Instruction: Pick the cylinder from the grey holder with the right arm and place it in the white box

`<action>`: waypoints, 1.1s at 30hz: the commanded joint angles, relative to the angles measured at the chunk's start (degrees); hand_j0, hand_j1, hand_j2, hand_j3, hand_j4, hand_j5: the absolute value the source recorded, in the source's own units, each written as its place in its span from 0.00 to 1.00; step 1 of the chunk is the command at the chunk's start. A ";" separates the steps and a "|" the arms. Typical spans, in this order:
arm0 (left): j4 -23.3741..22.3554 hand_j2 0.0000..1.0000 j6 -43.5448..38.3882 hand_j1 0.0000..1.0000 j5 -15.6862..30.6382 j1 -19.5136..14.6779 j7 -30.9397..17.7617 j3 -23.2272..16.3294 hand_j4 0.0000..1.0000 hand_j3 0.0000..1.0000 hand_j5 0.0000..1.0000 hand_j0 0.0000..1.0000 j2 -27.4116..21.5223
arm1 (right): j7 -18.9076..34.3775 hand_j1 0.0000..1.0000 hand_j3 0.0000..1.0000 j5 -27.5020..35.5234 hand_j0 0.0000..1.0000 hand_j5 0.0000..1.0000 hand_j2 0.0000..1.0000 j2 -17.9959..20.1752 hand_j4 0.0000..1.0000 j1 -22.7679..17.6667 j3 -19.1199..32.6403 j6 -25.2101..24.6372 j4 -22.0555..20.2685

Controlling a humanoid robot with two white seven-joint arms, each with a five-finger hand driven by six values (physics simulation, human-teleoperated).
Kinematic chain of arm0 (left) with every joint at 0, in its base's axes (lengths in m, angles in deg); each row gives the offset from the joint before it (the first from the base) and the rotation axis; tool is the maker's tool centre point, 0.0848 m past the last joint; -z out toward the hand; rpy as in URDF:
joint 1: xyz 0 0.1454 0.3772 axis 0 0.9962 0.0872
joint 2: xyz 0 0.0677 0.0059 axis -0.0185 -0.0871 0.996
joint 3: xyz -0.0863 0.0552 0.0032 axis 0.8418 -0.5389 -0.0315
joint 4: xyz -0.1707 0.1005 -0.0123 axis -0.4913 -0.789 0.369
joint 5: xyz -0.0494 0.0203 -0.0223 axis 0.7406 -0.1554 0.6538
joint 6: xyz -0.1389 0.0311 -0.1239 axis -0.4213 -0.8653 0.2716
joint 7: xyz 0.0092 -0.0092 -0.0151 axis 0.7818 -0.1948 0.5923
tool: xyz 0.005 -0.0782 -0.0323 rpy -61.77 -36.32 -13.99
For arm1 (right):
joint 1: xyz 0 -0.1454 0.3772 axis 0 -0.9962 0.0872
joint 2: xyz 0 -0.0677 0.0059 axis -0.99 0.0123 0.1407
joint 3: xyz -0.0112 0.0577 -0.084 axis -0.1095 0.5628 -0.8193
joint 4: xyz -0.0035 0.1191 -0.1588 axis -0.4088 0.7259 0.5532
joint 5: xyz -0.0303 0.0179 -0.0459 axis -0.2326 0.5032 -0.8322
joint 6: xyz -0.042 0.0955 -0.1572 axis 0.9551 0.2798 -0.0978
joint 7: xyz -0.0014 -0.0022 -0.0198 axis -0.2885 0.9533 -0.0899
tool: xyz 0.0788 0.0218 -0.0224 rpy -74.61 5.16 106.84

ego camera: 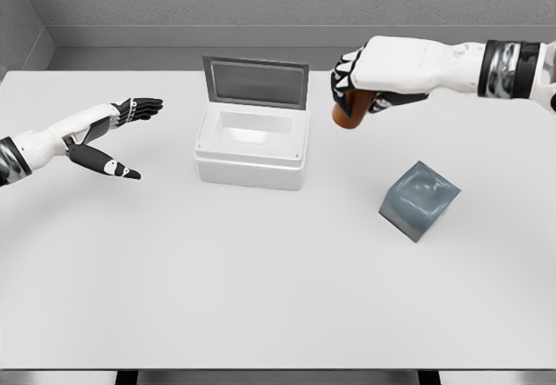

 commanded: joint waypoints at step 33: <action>0.03 1.00 0.02 1.00 0.06 0.18 -0.05 0.09 1.00 1.00 1.00 1.00 0.24 | -0.08 0.31 0.31 -5.72 0.31 0.31 0.31 -17.21 0.31 5.80 -5.01 -0.21 17.97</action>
